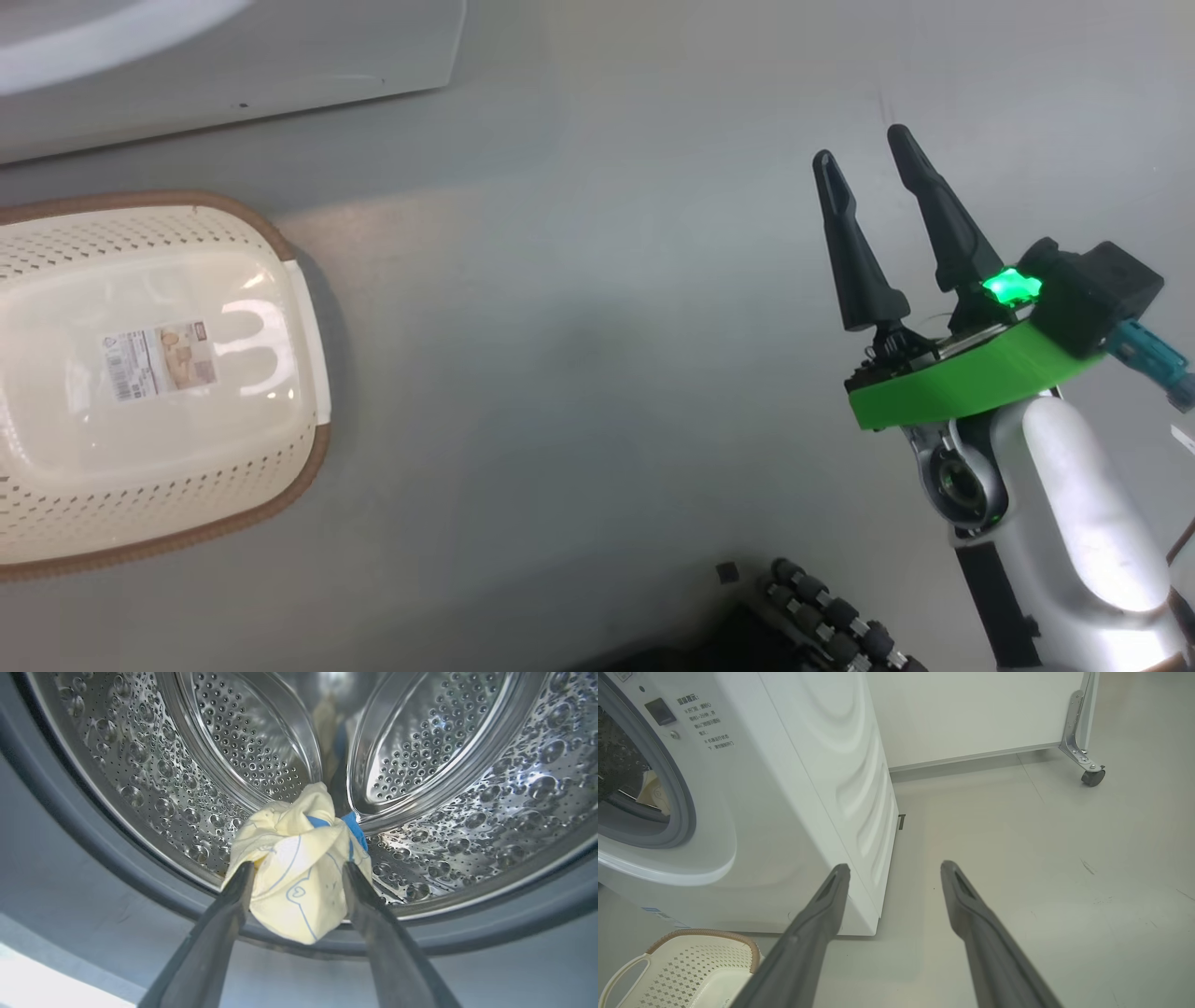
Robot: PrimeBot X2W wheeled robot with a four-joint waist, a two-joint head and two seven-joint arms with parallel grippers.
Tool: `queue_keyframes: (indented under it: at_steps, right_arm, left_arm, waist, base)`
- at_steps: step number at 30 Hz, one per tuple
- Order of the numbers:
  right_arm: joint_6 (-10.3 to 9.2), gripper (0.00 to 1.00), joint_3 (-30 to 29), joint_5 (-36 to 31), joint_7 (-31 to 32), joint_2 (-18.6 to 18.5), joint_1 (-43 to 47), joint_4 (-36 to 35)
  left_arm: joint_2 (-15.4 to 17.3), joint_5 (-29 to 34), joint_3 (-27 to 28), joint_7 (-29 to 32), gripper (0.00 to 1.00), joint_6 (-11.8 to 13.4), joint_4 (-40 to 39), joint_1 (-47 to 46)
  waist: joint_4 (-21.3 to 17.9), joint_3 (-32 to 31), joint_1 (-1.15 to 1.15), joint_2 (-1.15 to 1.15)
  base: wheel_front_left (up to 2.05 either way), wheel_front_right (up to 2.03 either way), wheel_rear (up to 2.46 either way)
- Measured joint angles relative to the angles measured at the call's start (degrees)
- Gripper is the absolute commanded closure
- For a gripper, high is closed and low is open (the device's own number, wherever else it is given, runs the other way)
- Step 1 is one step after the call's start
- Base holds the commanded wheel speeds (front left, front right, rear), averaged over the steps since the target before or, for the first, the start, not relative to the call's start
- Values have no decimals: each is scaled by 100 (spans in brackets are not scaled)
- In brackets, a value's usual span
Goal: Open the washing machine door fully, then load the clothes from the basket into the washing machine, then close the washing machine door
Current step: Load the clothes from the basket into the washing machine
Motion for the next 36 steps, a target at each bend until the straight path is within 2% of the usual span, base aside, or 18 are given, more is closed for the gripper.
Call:
queue_keyframes:
  at_steps: [6,21,29,36]
  right_arm:
    - [0,0,-32,-54,0,0,76,10]
    - [0,0,-380,-568,10,-1,497,24]
    - [0,0,-573,-926,324,-1,876,-137]
    - [0,0,-631,-1167,623,-1,1190,-344]
  left_arm:
    - [-73,16,-54,-57,0,29,-510,650]
    - [-590,80,-159,-679,0,49,-1858,2779]
    - [-931,193,-420,-985,0,49,-2426,4004]
    - [-1162,225,-635,-1082,0,49,-2636,4634]
  waist:
    - [80,-165,0,0]
    - [471,-896,0,0]
    - [785,-1457,0,0]
    - [1087,-1960,0,0]
  base:
    - [0,0,0]
    - [0,0,0]
    - [0,0,0]
    - [0,0,0]
